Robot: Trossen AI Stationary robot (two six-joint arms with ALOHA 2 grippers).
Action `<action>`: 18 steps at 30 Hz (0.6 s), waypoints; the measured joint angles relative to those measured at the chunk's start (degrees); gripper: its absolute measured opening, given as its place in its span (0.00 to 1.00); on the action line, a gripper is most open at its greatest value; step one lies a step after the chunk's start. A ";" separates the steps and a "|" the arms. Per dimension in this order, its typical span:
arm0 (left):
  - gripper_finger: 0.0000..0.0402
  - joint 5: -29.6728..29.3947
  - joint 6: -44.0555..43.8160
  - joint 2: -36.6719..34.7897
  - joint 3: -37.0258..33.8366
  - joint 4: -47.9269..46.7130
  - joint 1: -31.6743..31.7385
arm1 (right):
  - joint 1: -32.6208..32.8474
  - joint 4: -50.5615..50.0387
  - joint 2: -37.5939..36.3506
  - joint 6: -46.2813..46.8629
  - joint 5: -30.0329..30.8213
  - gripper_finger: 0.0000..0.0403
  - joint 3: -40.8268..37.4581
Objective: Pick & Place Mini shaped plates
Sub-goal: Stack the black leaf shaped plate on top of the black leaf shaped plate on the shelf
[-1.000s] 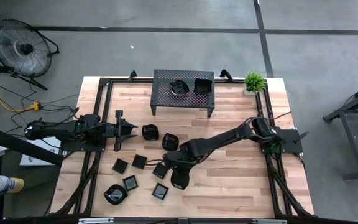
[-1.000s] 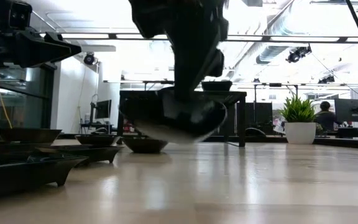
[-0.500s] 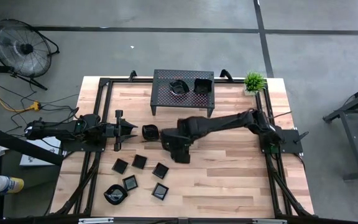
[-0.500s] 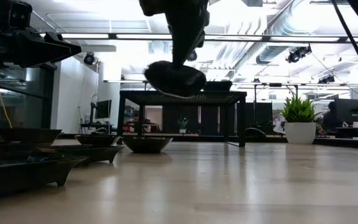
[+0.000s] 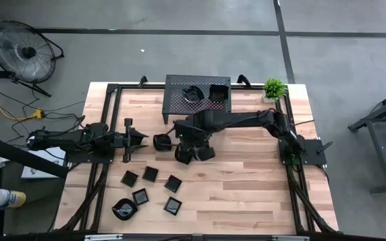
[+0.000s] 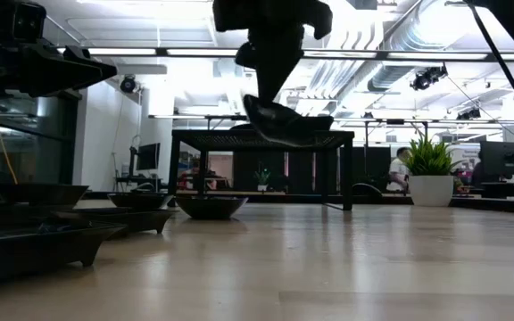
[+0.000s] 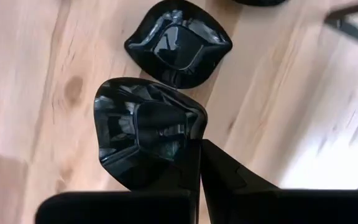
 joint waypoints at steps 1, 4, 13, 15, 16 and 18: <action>0.42 0.02 -0.02 0.00 0.00 0.00 0.00 | -0.21 -0.12 -0.21 -2.60 -0.11 0.00 0.00; 0.42 0.02 0.00 0.00 0.00 0.00 -0.01 | -0.53 -0.56 -0.59 -10.54 -0.09 0.00 0.00; 0.42 0.02 -0.02 0.00 0.00 0.00 -0.02 | -2.47 0.26 -0.93 -27.02 -0.30 0.00 0.00; 0.42 0.02 -0.01 0.00 0.00 0.00 -0.02 | -3.94 -0.14 -1.23 -27.06 -1.13 0.00 0.87; 0.42 0.02 0.00 0.00 0.00 0.00 -0.02 | -4.70 -0.24 -1.30 -27.11 -1.91 0.00 2.18; 0.42 0.02 -0.02 0.00 0.00 0.00 -0.02 | -6.35 -1.18 -1.37 -28.02 -4.03 0.00 5.83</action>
